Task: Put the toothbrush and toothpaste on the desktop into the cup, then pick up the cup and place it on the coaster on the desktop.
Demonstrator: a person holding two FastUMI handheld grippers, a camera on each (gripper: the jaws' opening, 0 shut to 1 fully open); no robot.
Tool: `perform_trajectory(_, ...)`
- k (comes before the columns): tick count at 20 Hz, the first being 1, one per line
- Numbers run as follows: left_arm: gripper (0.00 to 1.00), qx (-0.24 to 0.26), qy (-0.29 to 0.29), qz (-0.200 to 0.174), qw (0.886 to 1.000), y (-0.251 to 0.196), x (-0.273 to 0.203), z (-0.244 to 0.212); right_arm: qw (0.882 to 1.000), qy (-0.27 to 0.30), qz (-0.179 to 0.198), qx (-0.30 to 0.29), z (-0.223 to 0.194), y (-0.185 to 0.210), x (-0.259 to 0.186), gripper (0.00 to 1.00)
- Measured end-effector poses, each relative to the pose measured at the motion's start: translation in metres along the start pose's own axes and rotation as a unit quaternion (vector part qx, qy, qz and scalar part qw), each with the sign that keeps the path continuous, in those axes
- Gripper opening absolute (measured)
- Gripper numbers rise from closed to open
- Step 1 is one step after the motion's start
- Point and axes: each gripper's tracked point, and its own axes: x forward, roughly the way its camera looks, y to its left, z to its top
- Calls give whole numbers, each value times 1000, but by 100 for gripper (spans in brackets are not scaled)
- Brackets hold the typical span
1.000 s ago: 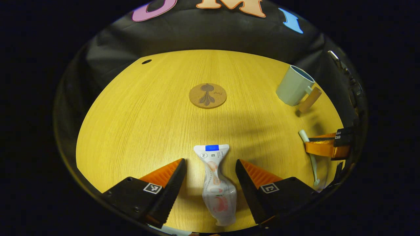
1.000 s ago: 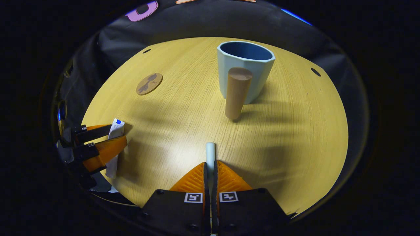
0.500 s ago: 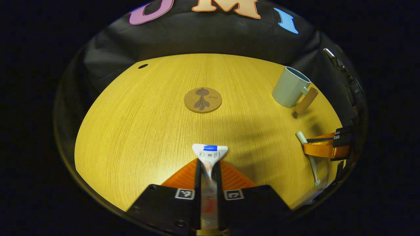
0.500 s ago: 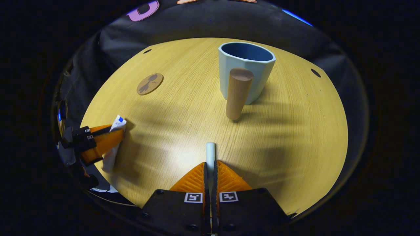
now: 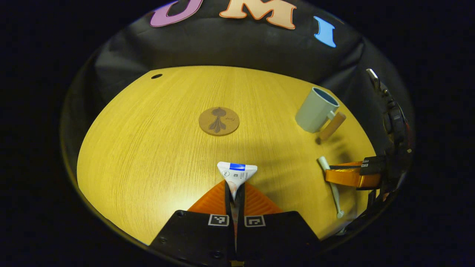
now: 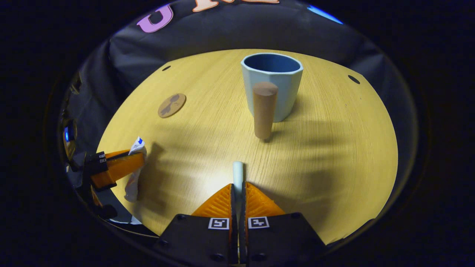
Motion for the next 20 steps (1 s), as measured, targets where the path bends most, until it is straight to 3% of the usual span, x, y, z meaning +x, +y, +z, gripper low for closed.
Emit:
perform_trajectory(7, 0, 13, -59, -19, 998, -13, -25, 39, 995, -95, 16, -22, 38, 17, -27, 4)
perform_trajectory(11, 0, 14, -94, -30, 995, -19, -34, 68, 987, -152, 12, -44, 69, 23, -46, 4)
perform_trajectory(20, 0, 36, -146, -25, 988, -24, -48, 121, 970, -242, 24, -29, 142, 27, -75, 4)
